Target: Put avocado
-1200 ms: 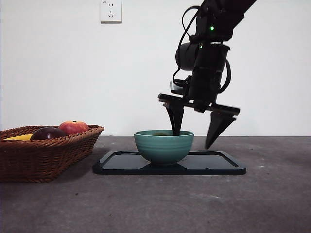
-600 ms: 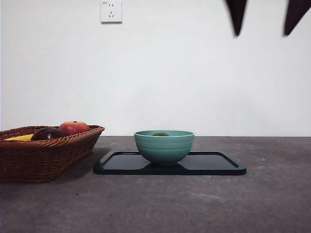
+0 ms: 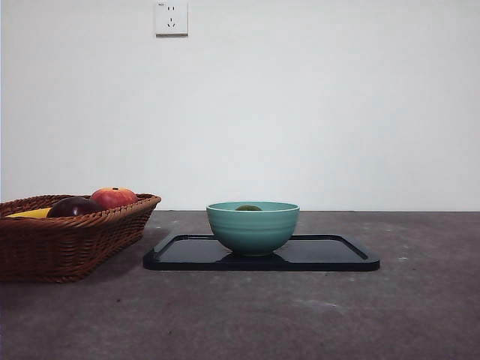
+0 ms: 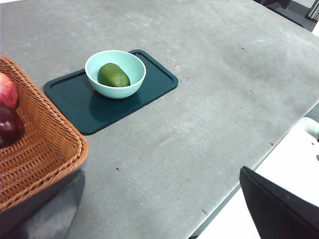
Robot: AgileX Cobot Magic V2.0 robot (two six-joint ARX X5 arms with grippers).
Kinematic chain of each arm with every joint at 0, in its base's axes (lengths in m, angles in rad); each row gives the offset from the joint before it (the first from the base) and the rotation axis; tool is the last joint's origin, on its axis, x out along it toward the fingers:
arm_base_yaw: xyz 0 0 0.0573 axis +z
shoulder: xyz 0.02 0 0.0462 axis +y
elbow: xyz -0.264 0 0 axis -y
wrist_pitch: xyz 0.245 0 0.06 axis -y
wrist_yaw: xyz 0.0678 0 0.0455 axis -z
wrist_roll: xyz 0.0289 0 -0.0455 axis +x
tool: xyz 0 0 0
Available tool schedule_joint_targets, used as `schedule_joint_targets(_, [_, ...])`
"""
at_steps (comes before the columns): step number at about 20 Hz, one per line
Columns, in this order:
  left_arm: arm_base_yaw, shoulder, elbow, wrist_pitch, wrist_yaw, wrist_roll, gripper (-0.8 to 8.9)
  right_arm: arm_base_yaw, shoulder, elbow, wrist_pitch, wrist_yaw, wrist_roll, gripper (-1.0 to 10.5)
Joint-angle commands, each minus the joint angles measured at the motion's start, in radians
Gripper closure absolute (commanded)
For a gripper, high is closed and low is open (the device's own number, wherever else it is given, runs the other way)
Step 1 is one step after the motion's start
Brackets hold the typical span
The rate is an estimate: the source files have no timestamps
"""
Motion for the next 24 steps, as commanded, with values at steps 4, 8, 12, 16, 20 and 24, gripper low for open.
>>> schedule_joint_targets(4, [-0.012,0.004,0.012,0.008,-0.006,0.005,3.21,0.007,-0.18,-0.083,0.003,-0.027,0.063,4.1])
schedule_joint_targets(8, [-0.012,0.004,0.012,0.008,-0.006,0.005,3.21,0.007,-0.189,-0.083,0.011,-0.026,0.062,4.1])
schedule_joint_targets(12, [-0.012,0.004,0.012,0.007,-0.006,0.006,4.33,0.007,-0.189,-0.083,0.01,-0.026,0.062,6.2])
schedule_joint_targets(16, [-0.012,0.004,0.012,0.007,-0.006,0.005,7.9,0.006,-0.189,-0.083,0.011,-0.025,0.064,9.3])
schedule_joint_targets(20, [-0.012,0.004,0.012,0.007,-0.006,0.005,7.9,0.006,-0.189,-0.082,0.011,-0.024,0.062,9.3])
schedule_joint_targets(24, [-0.012,0.004,0.012,0.007,-0.006,0.005,7.9,0.006,-0.189,-0.082,0.011,-0.025,0.062,9.3])
